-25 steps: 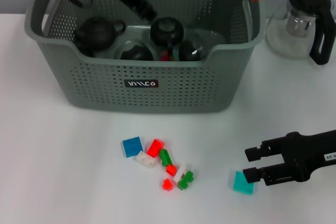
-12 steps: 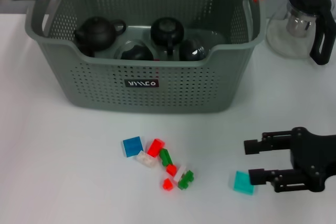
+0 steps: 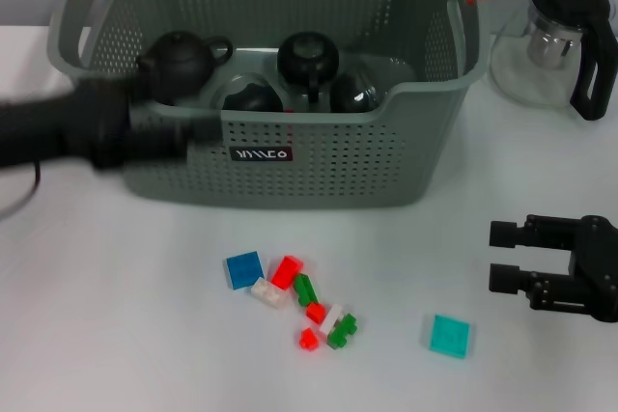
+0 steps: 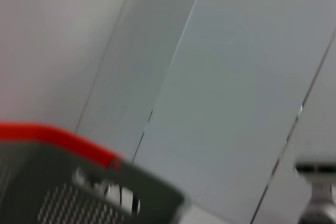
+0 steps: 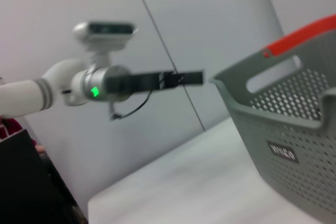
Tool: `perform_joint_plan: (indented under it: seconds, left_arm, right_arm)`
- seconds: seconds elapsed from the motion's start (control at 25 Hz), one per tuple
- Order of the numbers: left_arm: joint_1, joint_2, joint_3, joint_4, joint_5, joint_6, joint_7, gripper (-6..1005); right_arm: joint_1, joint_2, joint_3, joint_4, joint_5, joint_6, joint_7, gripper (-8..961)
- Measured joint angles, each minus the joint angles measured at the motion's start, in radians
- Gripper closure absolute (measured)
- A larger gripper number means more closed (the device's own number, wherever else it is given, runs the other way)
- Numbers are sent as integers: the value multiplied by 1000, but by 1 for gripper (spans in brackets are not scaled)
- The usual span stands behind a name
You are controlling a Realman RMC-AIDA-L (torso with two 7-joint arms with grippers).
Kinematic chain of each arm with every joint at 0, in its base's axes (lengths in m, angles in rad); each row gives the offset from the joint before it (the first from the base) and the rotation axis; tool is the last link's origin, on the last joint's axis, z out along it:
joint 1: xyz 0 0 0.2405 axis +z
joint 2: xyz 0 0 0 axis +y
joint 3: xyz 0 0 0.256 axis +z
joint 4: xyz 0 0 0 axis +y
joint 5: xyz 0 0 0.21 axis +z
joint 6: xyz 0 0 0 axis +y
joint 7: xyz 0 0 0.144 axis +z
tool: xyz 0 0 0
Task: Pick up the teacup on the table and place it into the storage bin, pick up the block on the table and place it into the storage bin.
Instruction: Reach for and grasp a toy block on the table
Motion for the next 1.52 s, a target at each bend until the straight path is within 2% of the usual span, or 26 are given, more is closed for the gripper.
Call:
perform_joint_plan:
  seconds: [0.16,0.36,0.6,0.84,1.0,1.24,1.52]
  left_arm:
    - [60,-33,12,-3,81,3,125,91]
    - [70,-56,68,-38,214,-32,217,92]
    - [69,-91,134,-77,272,-181,421,93]
    - [50,-92,143,-194,275,-382,560,94]
    - [53,-95,145,-238,276,-472,640,139]
    - [58,-94,153,-262,286,-524,668,224]
    - [53,-96,156,-293,285,-568,711,260]
  right_arm:
    - [-10,-3,1,0,-21,17,10,268]
    - [-15,-2,4,1,-28,19,11,268]
    - [-8,3,5,1,-25,19,11,269]
    - [-5,4,18,1,-21,12,24,269]
    - [-4,3,28,1,-21,10,35,268]
    - [-2,3,31,1,-21,9,37,268]
    - [-1,3,32,3,-20,9,53,268]
